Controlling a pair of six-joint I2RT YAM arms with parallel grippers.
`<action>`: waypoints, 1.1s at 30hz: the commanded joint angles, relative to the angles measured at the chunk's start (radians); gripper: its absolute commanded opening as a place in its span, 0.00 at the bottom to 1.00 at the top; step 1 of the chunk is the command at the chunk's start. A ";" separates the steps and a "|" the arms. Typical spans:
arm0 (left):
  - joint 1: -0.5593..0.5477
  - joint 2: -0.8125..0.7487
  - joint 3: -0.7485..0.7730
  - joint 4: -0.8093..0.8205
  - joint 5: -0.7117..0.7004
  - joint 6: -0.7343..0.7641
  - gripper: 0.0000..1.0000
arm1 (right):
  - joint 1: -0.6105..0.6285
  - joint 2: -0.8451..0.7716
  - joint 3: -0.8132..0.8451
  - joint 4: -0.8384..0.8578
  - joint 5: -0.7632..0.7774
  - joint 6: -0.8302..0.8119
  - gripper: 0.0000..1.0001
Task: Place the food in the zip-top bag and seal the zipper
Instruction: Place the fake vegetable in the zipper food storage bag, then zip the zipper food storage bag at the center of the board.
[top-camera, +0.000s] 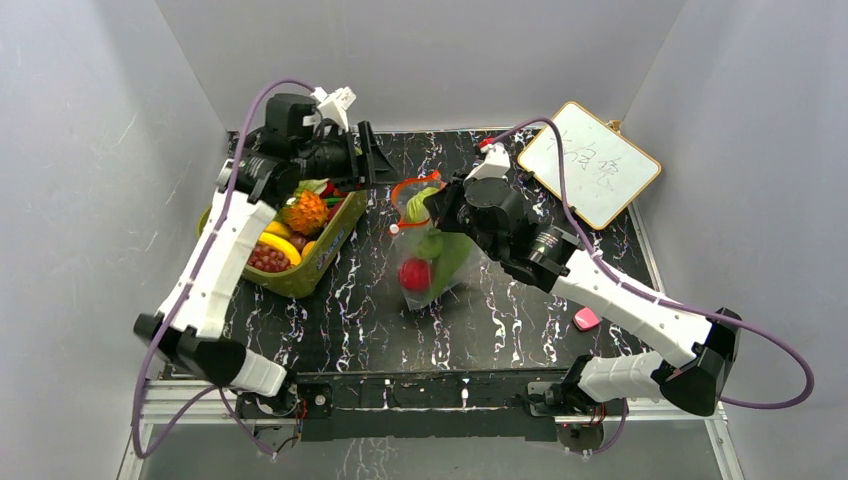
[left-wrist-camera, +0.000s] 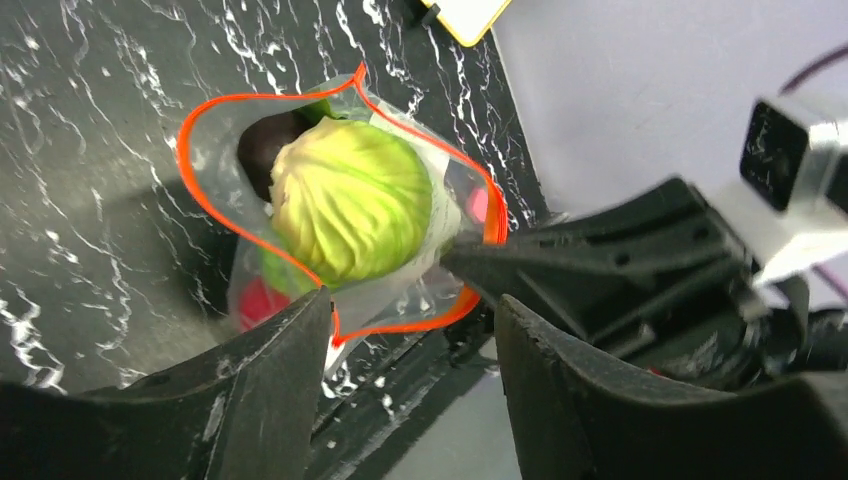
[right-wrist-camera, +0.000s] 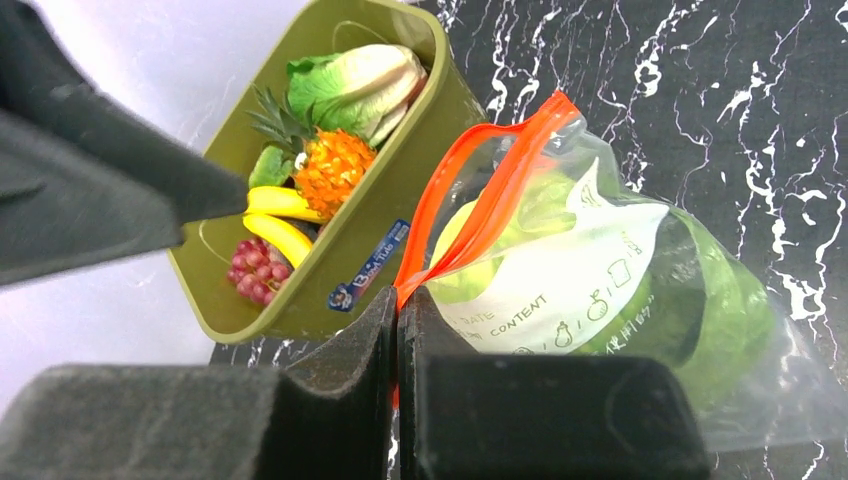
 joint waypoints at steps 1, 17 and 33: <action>0.001 -0.174 -0.111 0.011 -0.002 0.151 0.56 | -0.004 -0.056 0.023 0.144 0.059 0.020 0.00; 0.002 -0.412 -0.586 0.379 0.073 0.250 0.54 | -0.006 -0.062 0.061 0.165 0.063 0.056 0.00; 0.002 -0.439 -0.792 0.697 0.157 0.263 0.44 | -0.007 -0.077 0.050 0.177 0.055 0.088 0.00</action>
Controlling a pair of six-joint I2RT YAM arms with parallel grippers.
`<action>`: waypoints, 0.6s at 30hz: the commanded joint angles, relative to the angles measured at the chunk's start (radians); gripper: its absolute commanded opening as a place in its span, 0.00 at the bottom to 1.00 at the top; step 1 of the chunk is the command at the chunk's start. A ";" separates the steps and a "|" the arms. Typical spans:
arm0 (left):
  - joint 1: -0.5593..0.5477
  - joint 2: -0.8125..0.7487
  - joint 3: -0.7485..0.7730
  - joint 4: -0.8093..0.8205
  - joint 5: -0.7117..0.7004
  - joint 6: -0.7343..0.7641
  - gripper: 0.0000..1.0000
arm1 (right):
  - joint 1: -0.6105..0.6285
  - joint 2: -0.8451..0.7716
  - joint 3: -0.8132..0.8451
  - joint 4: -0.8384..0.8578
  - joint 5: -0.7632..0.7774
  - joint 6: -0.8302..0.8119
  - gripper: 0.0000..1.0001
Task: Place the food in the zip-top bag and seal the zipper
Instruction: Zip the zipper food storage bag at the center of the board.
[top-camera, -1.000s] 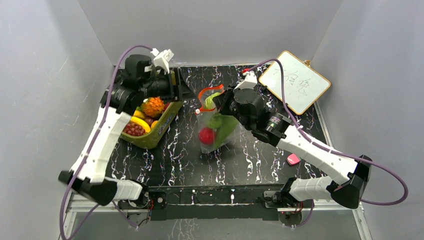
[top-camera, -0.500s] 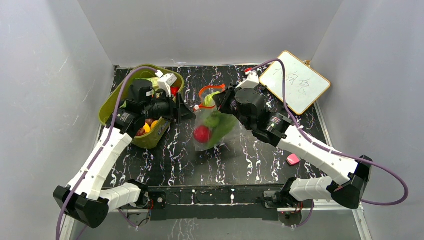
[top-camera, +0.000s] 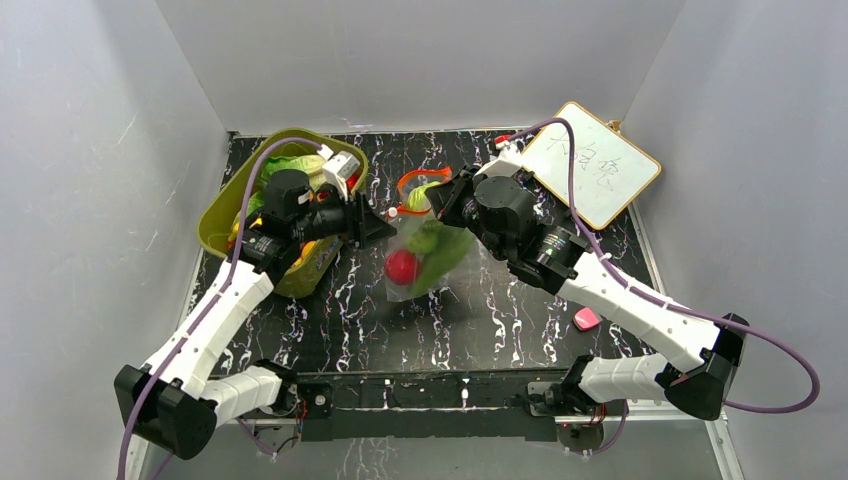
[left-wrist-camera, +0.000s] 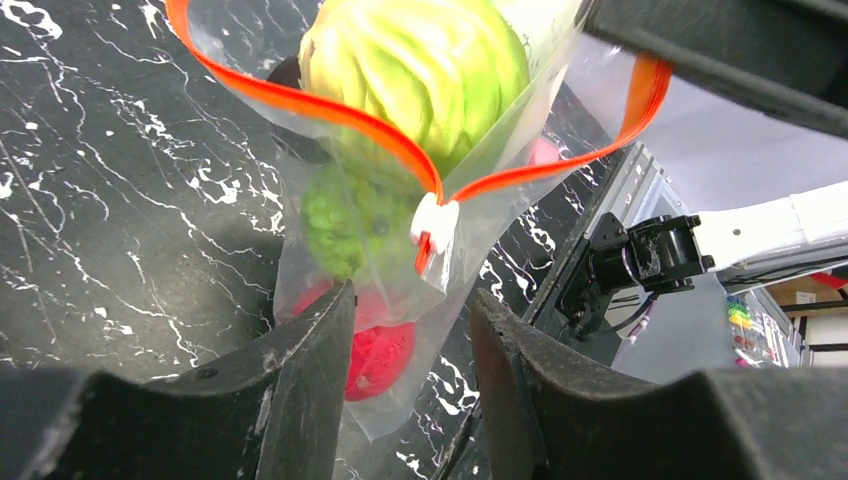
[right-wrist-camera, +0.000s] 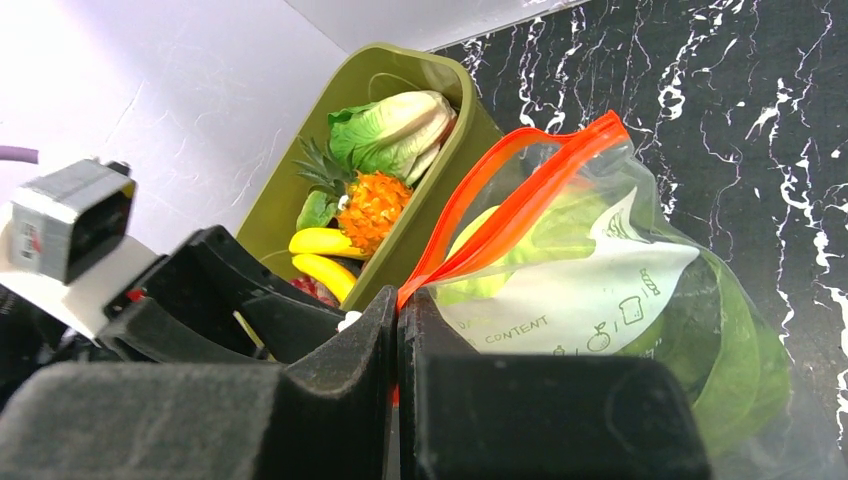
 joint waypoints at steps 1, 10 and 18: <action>0.000 -0.049 -0.063 0.144 0.060 -0.009 0.43 | -0.005 -0.041 0.049 0.126 0.013 0.013 0.00; 0.000 -0.006 -0.092 0.290 0.080 -0.017 0.36 | -0.005 -0.036 0.044 0.117 -0.005 0.021 0.00; -0.006 -0.029 -0.164 0.396 0.131 -0.028 0.08 | -0.005 -0.040 0.032 0.107 -0.009 0.039 0.00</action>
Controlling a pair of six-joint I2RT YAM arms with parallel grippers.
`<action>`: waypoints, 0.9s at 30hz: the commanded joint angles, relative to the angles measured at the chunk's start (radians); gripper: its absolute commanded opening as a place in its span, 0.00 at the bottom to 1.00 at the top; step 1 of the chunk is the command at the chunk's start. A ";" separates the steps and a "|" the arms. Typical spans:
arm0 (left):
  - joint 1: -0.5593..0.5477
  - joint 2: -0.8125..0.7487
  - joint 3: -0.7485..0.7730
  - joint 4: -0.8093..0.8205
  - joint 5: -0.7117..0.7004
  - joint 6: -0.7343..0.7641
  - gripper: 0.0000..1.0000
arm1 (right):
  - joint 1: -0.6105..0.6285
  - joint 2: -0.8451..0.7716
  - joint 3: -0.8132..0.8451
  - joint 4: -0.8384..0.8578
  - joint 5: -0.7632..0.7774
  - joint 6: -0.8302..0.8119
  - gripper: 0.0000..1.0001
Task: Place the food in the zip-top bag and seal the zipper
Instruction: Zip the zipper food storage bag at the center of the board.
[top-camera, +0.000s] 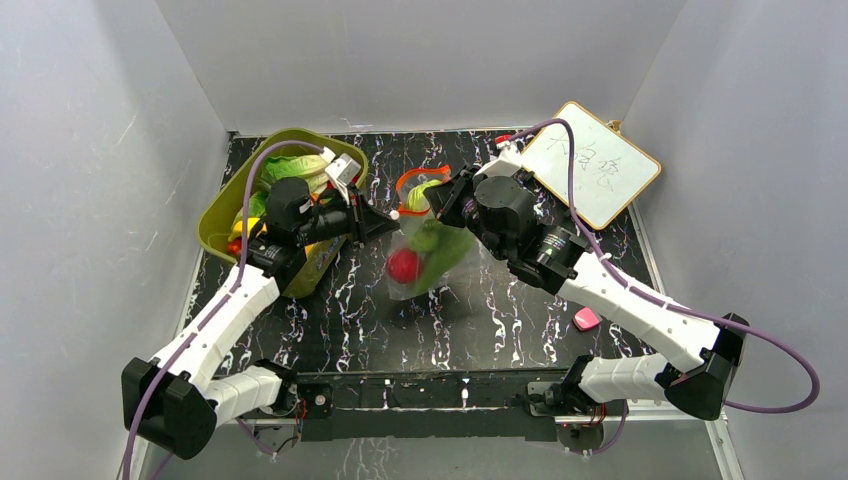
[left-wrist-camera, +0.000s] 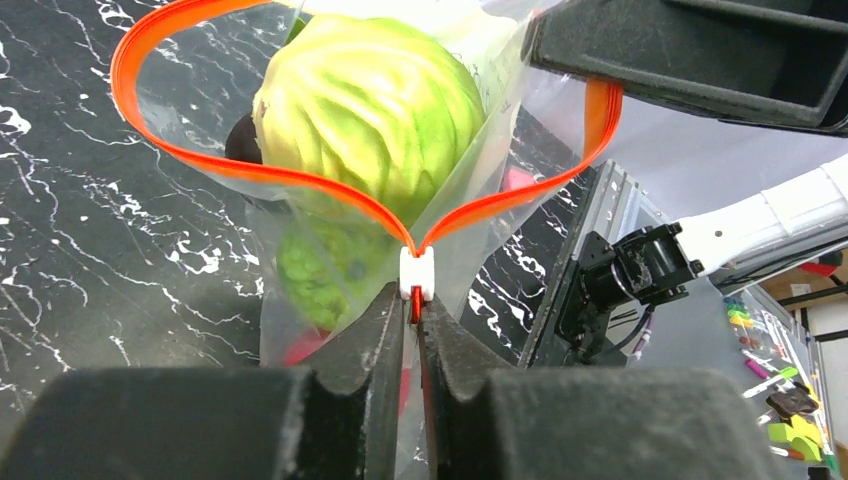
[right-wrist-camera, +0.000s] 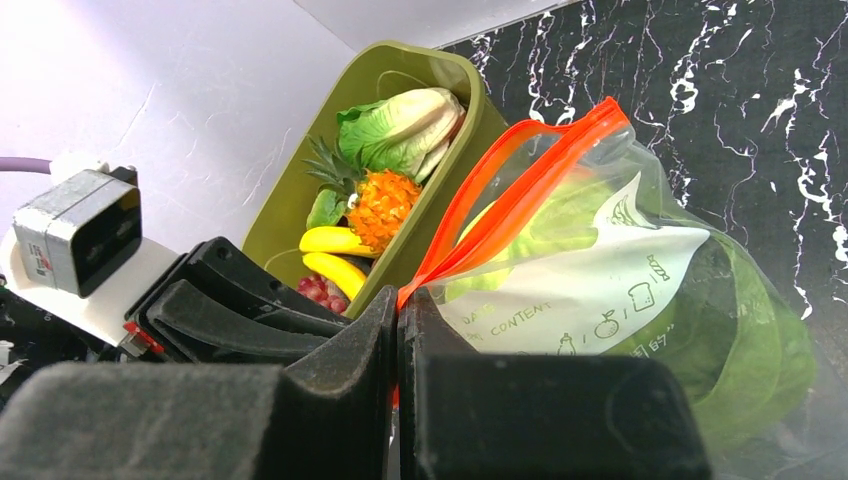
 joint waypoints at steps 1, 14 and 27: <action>-0.006 -0.025 -0.031 0.101 0.053 0.014 0.05 | -0.005 -0.041 0.030 0.100 -0.001 0.022 0.00; -0.008 -0.013 0.050 -0.018 0.119 0.243 0.00 | -0.005 -0.100 -0.017 -0.092 -0.096 -0.048 0.32; -0.006 0.011 0.089 -0.071 0.220 0.402 0.00 | -0.005 -0.195 0.115 -0.374 -0.270 -0.519 0.52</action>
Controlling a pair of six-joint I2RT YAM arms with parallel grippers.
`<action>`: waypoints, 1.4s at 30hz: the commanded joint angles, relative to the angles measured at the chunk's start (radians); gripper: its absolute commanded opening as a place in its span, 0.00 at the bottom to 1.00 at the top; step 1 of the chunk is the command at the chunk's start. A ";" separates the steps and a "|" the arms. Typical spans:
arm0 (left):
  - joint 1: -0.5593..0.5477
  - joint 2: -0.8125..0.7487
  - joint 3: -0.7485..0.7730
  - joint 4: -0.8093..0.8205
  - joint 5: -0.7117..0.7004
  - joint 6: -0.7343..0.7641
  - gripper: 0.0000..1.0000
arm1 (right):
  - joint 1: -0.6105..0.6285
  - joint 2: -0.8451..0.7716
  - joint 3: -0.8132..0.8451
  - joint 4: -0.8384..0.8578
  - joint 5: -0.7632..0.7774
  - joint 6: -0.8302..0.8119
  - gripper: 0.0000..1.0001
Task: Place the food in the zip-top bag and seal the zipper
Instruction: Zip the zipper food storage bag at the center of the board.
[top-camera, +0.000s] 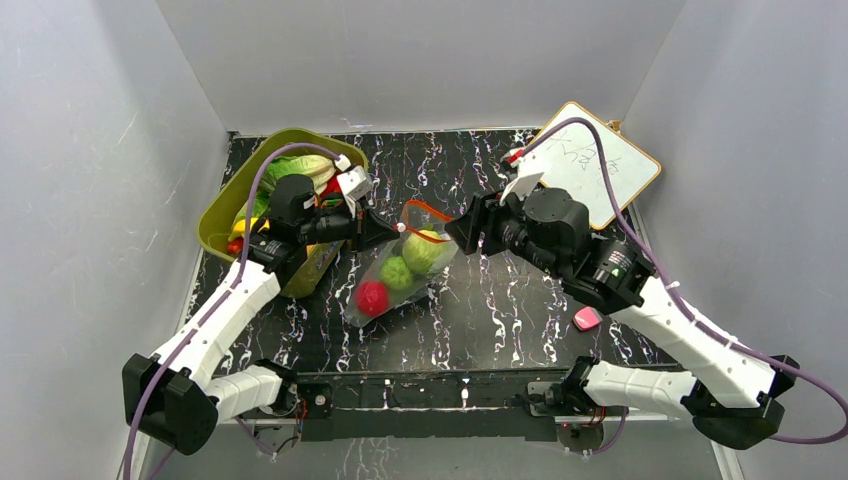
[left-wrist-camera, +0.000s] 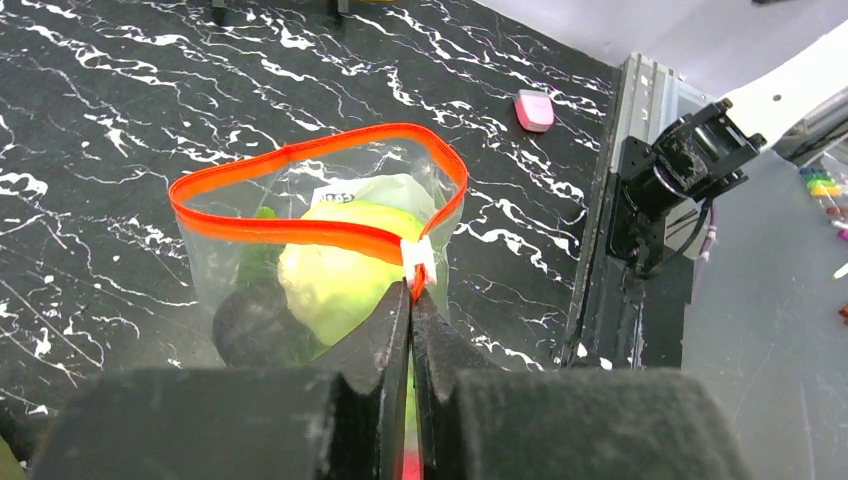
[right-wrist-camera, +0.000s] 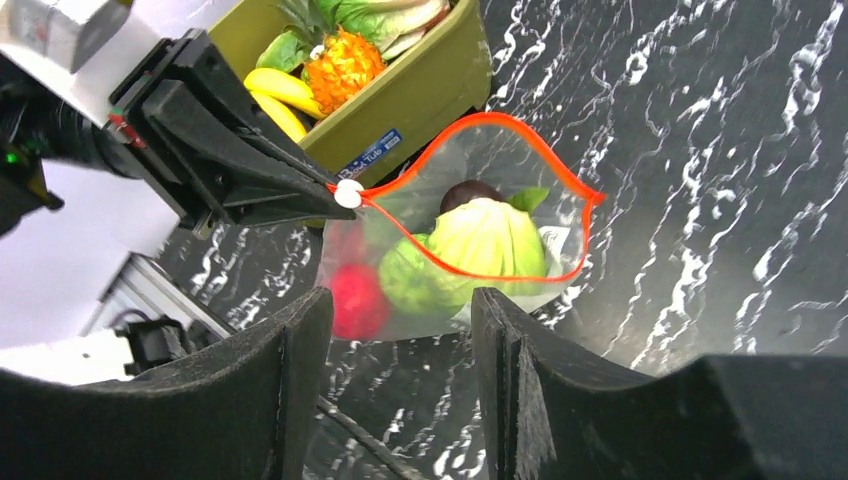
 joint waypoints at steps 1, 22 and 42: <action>-0.002 0.000 0.075 0.020 0.117 0.105 0.00 | -0.004 0.039 0.139 -0.065 -0.117 -0.297 0.52; -0.002 -0.055 0.104 -0.085 0.193 0.151 0.00 | -0.009 0.295 0.153 0.165 -0.660 -0.962 0.49; -0.002 -0.041 0.138 -0.195 0.220 0.256 0.00 | -0.071 0.406 0.199 0.061 -0.737 -1.110 0.38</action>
